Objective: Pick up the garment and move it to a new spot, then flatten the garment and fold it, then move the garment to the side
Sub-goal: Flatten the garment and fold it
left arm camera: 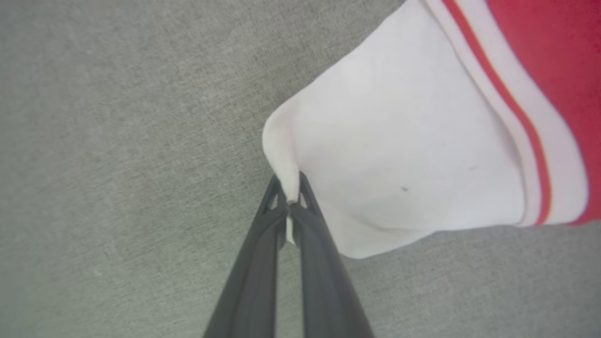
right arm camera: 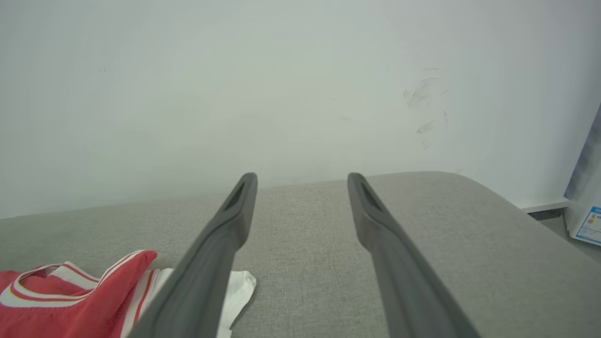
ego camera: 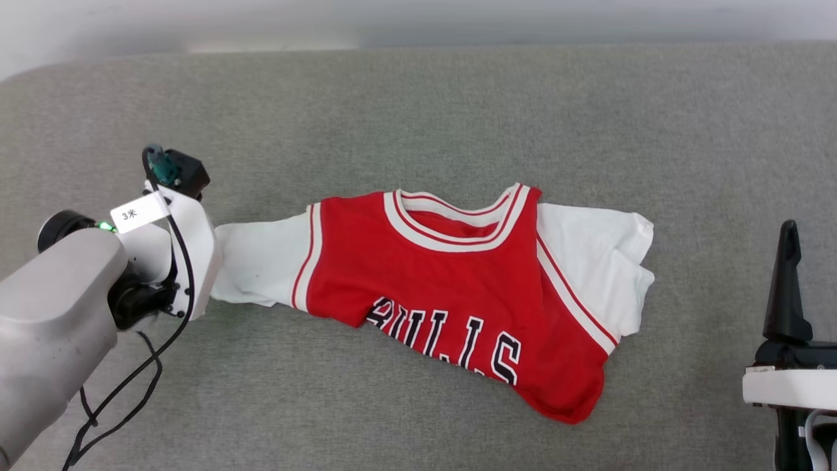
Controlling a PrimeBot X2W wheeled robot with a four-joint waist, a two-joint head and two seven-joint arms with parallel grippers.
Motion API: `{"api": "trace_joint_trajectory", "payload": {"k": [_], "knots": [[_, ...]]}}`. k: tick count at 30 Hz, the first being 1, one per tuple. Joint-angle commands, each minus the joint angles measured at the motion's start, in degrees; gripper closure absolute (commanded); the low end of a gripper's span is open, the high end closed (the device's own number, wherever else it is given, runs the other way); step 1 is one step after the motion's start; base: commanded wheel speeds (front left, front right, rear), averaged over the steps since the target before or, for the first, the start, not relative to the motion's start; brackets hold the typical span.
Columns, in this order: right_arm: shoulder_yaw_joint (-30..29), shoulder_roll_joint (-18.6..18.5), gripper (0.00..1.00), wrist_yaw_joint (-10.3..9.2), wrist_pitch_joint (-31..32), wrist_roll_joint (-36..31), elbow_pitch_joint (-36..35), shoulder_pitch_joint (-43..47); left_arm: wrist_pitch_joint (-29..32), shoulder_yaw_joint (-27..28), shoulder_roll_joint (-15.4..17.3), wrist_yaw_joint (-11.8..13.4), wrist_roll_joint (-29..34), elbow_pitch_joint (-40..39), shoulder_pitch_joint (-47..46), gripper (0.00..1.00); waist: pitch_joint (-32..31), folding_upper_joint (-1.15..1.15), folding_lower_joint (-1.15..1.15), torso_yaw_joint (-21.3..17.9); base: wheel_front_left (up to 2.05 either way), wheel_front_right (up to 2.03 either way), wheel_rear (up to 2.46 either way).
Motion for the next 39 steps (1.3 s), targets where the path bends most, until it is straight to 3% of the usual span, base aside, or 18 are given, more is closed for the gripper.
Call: {"api": "trace_joint_trajectory", "payload": {"k": [1,8,14,19,23,29,34,39], "knots": [[-0.26,0.12,0.0,-0.02,-0.14,-2.0,-1.35,-0.56,-3.07,0.2,0.37,-0.16,1.55,-1.34,-0.88,1.0,-2.43,0.0,-0.01,1.6,0.0,0.0,0.0],[-0.54,-1.4,0.0,-0.02,-0.14,-7.45,-4.67,-5.29,-8.04,0.17,1.42,-0.15,3.98,-6.15,-1.47,1.0,-4.94,0.0,-0.01,3.5,0.0,0.0,0.0],[4.58,-11.25,0.0,-0.02,-0.14,-6.79,-0.67,-12.56,-10.5,0.17,2.22,0.73,5.52,-10.73,-1.26,1.0,-5.82,0.0,-0.01,4.81,0.0,0.0,0.0],[13.51,-21.83,0.0,-0.02,2.58,-2.85,8.75,-20.1,-11.44,0.12,2.47,1.96,6.27,-13.93,-0.68,1.0,-6.01,0.0,-0.01,5.34,0.0,0.0,0.0],[23.27,-29.37,0.0,-0.02,13.92,5.02,12.76,-26.34,-11.91,0.41,2.81,2.81,6.85,-15.89,-1.05,1.0,-5.27,0.0,-0.01,5.69,0.0,0.0,0.0],[38.55,-38.96,0.0,-0.03,39.05,21.39,13.1,-34.55,-12.5,1.12,2.99,3.74,7.12,-18.26,-2.44,1.0,-2.76,0.0,-0.01,6.54,0.0,0.0,0.0],[45.51,-42.59,0.0,-0.03,57.36,31.86,13.84,-39.71,-13.12,1.6,2.93,4.31,7.91,-19.95,-3.78,1.0,0.09,0.0,-0.01,7.55,0.0,0.0,0.0],[50.29,-43.88,0.0,-0.03,69.5,34.58,15.81,-43.79,-13.78,2.37,2.46,4.78,8.66,-21.47,-5.53,1.0,3.45,0.0,-0.01,8.75,0.0,0.0,0.0]]}}
